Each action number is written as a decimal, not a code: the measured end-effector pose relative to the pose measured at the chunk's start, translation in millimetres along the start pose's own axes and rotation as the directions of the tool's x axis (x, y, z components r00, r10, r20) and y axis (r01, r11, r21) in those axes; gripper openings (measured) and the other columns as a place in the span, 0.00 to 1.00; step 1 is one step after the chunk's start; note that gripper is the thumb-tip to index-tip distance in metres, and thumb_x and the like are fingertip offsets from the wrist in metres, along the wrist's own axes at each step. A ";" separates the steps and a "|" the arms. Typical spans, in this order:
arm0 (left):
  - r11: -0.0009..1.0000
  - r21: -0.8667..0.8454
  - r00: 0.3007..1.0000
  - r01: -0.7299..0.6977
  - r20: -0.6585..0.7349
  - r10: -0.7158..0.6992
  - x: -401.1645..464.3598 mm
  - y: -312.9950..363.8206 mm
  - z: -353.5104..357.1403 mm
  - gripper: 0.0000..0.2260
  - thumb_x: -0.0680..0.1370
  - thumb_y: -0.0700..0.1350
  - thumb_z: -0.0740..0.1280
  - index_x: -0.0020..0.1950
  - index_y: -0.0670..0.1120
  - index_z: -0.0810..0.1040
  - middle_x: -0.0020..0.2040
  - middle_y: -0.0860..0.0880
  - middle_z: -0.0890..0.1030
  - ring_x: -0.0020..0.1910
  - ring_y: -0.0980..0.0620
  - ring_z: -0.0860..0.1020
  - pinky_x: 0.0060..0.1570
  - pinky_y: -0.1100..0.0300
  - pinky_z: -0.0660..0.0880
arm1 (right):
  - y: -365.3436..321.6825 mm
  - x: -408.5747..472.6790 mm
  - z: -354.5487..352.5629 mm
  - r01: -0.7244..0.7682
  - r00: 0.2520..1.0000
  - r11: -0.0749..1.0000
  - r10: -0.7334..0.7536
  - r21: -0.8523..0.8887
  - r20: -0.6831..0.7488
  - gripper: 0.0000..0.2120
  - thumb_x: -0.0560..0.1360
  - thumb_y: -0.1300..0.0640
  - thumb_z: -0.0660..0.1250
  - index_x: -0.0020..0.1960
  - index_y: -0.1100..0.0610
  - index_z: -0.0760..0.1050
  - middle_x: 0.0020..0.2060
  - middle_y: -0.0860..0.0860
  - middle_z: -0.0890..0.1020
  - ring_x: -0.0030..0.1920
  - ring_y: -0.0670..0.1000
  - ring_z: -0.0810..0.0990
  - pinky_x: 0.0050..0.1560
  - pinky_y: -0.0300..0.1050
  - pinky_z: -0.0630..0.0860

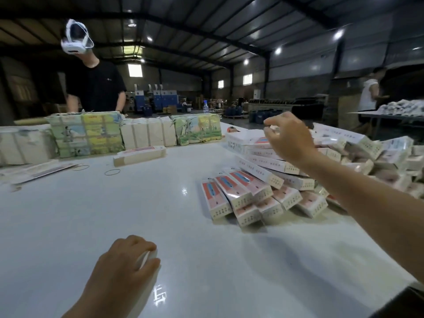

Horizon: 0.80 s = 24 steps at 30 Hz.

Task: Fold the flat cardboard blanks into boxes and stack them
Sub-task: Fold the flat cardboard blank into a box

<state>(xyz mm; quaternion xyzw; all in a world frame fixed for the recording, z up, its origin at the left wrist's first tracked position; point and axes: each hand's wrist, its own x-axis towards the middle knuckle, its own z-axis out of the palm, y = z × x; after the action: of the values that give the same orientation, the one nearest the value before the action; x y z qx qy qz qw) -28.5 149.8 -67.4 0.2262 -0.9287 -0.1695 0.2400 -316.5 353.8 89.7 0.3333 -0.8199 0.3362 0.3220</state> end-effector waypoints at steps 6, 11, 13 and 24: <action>0.999 0.018 0.999 -0.036 0.000 0.036 -3.9 -0.6 -1.8 0.07 0.76 0.53 0.63 0.52 0.56 0.78 0.52 0.61 0.75 0.55 0.58 0.70 0.55 0.62 0.66 | -98.0 -110.9 71.2 0.211 0.847 0.959 -0.276 0.189 0.455 0.13 0.79 0.51 0.60 0.58 0.52 0.79 0.54 0.49 0.81 0.54 0.50 0.77 0.54 0.44 0.72; 0.999 0.045 0.999 -0.020 0.028 0.019 -5.9 1.3 -3.5 0.12 0.76 0.53 0.62 0.57 0.54 0.77 0.57 0.60 0.75 0.58 0.58 0.69 0.58 0.63 0.65 | -101.2 -165.0 101.9 0.362 0.766 0.928 -0.351 0.090 0.538 0.14 0.79 0.51 0.56 0.54 0.51 0.79 0.53 0.48 0.79 0.52 0.50 0.74 0.50 0.43 0.70; 0.998 0.055 0.999 -0.019 0.040 0.017 -5.7 2.6 -2.9 0.12 0.76 0.52 0.62 0.58 0.53 0.78 0.59 0.58 0.75 0.60 0.57 0.69 0.58 0.62 0.65 | -96.4 -167.2 104.0 0.348 0.778 0.929 -0.362 0.127 0.514 0.13 0.79 0.51 0.57 0.57 0.49 0.79 0.54 0.45 0.79 0.52 0.48 0.73 0.51 0.40 0.68; 0.904 0.164 0.916 0.396 0.004 -0.402 33.3 -89.0 -132.2 0.19 0.76 0.53 0.65 0.65 0.49 0.73 0.63 0.49 0.74 0.59 0.48 0.73 0.57 0.55 0.72 | -96.4 -168.4 115.3 0.365 0.815 0.914 -0.406 0.178 0.413 0.10 0.63 0.67 0.78 0.41 0.55 0.84 0.41 0.51 0.84 0.40 0.57 0.81 0.40 0.49 0.75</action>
<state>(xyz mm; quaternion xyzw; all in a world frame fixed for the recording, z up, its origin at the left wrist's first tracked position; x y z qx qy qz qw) 44.7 31.1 16.6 0.4266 -0.8777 -0.1443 0.1640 -181.9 267.9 -69.9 0.5741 -0.7704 0.2161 0.1735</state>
